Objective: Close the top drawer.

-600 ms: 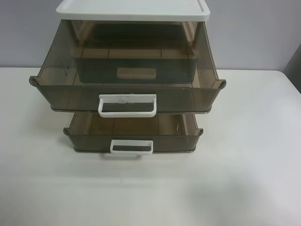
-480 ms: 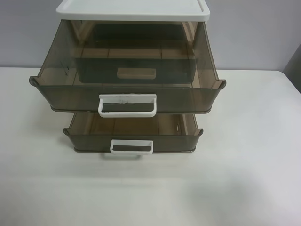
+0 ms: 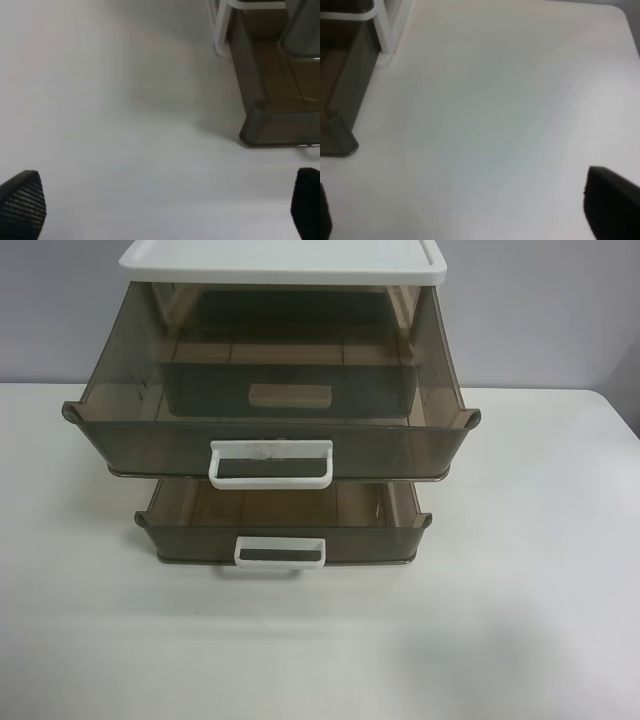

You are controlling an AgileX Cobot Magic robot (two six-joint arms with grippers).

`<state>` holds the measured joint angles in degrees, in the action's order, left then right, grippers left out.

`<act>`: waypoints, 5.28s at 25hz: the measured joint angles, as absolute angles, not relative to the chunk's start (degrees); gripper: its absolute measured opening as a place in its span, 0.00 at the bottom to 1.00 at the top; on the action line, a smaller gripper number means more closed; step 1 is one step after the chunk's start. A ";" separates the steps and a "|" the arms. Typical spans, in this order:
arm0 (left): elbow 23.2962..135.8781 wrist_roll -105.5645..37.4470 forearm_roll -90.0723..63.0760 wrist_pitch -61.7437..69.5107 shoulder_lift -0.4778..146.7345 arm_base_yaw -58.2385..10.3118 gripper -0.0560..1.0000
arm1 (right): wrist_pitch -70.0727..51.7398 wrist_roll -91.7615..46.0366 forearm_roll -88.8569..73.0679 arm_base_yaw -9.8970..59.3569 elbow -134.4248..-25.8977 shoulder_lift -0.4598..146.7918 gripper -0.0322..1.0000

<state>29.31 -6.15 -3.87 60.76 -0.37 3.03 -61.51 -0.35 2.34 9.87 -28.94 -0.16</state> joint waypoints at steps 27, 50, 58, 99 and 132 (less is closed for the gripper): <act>29.31 -6.15 -3.87 60.76 -0.37 3.03 0.99 | -61.03 -2.93 13.44 59.50 -78.11 73.14 0.99; 29.31 -6.15 -3.86 60.76 -0.37 3.03 0.99 | -69.40 3.34 18.16 78.87 -84.02 102.40 0.99; 29.31 -6.15 -3.86 60.76 -0.37 3.03 0.99 | -69.58 3.67 19.28 75.63 -84.02 103.02 0.99; 29.31 -6.15 -3.86 60.76 -0.37 3.03 0.99 | -59.67 -3.40 18.53 60.12 -87.58 102.05 0.99; 29.31 -6.15 -3.86 60.76 -0.37 3.03 0.99 | -67.14 -6.98 7.41 47.66 -89.18 81.28 0.99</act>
